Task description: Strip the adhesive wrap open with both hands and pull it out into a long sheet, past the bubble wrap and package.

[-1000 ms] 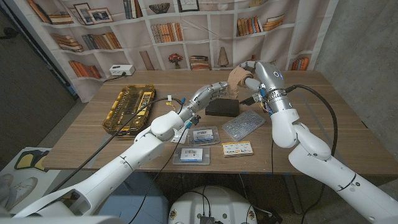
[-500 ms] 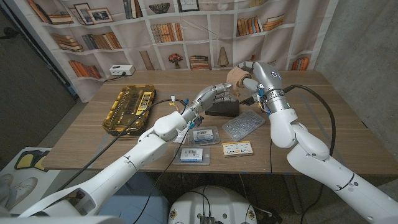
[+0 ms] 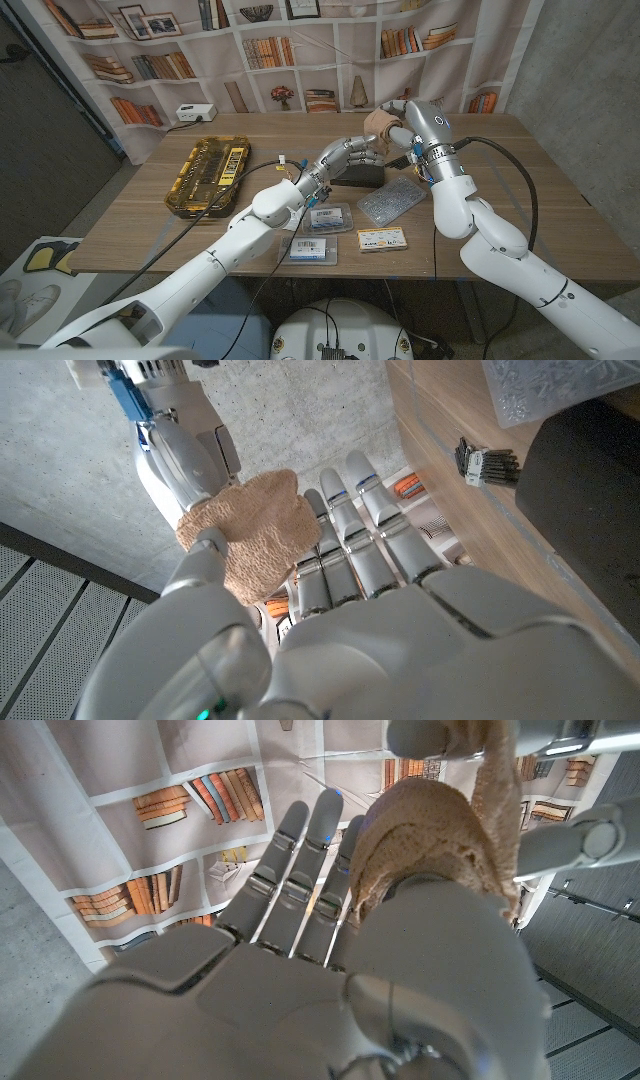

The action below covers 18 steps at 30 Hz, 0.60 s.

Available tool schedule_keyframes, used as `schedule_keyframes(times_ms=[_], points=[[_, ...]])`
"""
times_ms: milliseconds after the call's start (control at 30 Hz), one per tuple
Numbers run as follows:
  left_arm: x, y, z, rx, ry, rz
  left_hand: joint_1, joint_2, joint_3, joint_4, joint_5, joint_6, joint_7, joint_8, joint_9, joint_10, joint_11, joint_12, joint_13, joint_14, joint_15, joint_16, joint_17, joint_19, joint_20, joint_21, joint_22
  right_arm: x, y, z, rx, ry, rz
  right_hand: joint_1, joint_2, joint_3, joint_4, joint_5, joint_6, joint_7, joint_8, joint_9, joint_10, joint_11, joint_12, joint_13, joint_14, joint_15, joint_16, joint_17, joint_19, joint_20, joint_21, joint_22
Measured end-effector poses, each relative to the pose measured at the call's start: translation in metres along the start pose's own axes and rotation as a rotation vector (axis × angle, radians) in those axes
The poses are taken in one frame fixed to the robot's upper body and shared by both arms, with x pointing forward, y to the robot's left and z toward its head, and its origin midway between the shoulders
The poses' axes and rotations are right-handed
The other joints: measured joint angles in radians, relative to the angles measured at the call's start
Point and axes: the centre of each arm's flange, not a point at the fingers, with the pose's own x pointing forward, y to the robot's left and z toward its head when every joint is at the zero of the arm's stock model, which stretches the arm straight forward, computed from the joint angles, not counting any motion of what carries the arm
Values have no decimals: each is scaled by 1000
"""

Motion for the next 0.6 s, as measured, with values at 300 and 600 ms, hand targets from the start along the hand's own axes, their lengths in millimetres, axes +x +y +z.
schedule_keyframes(times_ms=[300,600], points=[[0,-4,-1,-24,-31,17,140,37,-78,-15,0,112,-27,141,139,96,-14,194,187,90,-6,180,229,-45,16,93,113,-2,2,-2,-7,10,6,0,0,0,0,0,0,0,1,0,0,0,0,0,2,2,0,5,0,0,1,0],[-5,-5,-2,-36,-54,79,355,126,-147,-9,7,137,-63,453,511,160,-45,474,543,116,-19,449,563,-101,32,312,329,-4,5,-3,-13,18,13,10,5,0,0,-3,-2,2,1,0,0,0,-4,1,2,2,0,5,0,0,1,0]])
